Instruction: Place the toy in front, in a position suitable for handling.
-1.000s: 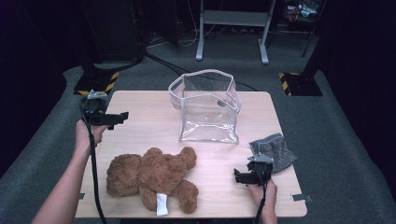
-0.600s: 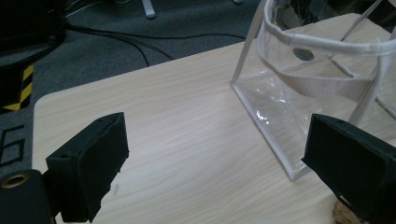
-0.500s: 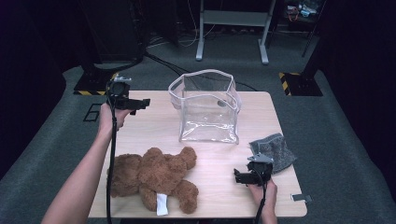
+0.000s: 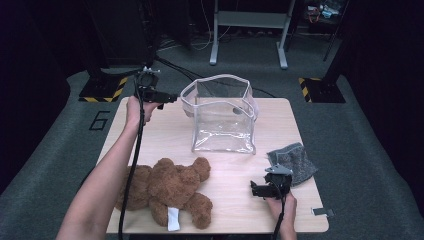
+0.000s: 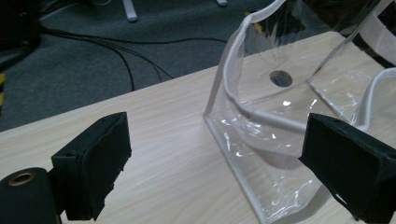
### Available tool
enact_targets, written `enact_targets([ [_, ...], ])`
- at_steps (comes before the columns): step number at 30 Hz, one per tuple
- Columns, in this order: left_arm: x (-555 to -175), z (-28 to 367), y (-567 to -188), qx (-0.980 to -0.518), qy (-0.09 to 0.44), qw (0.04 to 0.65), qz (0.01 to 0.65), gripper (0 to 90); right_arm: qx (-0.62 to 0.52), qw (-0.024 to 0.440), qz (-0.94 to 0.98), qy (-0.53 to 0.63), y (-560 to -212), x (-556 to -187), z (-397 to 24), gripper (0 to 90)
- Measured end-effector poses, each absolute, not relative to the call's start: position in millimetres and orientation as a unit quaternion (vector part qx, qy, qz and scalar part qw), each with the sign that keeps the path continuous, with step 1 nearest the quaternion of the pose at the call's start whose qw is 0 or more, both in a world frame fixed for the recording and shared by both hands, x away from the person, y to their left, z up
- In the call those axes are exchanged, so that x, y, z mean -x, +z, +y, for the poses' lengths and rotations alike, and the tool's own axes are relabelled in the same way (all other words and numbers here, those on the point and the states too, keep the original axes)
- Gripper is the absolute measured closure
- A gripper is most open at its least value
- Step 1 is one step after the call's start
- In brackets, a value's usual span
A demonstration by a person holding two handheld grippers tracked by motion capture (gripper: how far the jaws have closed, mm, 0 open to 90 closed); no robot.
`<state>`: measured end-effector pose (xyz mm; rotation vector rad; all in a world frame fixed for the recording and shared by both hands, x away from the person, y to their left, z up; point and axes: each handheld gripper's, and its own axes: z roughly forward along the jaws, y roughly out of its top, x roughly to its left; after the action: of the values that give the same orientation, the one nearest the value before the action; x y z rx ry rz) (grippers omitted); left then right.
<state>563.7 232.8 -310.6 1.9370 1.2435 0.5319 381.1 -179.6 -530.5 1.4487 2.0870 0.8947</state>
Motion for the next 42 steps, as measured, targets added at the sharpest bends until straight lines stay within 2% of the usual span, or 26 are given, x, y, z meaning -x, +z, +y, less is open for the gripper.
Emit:
enact_targets([
  [3, -574, 219, -312, -0.766, 0.188, 0.379, 0.484, 9.7, -0.524, 0.221, 0.756, 0.325, -530, -381, -180, 0.8],
  [8, -583, 202, -317, -0.773, 0.194, 0.364, 0.482, 16.0, -0.523, 0.223, 0.756, 0.324, -530, -381, -180, 1.3],
  [14, -591, 191, -326, -0.770, 0.212, 0.348, 0.490, 28.6, -0.522, 0.222, 0.757, 0.324, -530, -381, -180, 1.4],
  [22, -600, 188, -340, -0.766, 0.183, 0.348, 0.509, 42.5, -0.523, 0.223, 0.756, 0.325, -530, -381, -180, 1.9],
  [32, -603, 180, -344, -0.771, 0.220, 0.312, 0.510, 81.6, -0.521, 0.223, 0.757, 0.325, -530, -380, -180, 2.3],
  [36, -604, 182, -345, -0.766, 0.223, 0.310, 0.517, 86.9, -0.521, 0.224, 0.757, 0.325, -530, -380, -180, 2.3],
  [42, -605, 183, -346, -0.762, 0.229, 0.305, 0.523, 87.4, -0.522, 0.223, 0.757, 0.324, -530, -380, -180, 2.8],
])
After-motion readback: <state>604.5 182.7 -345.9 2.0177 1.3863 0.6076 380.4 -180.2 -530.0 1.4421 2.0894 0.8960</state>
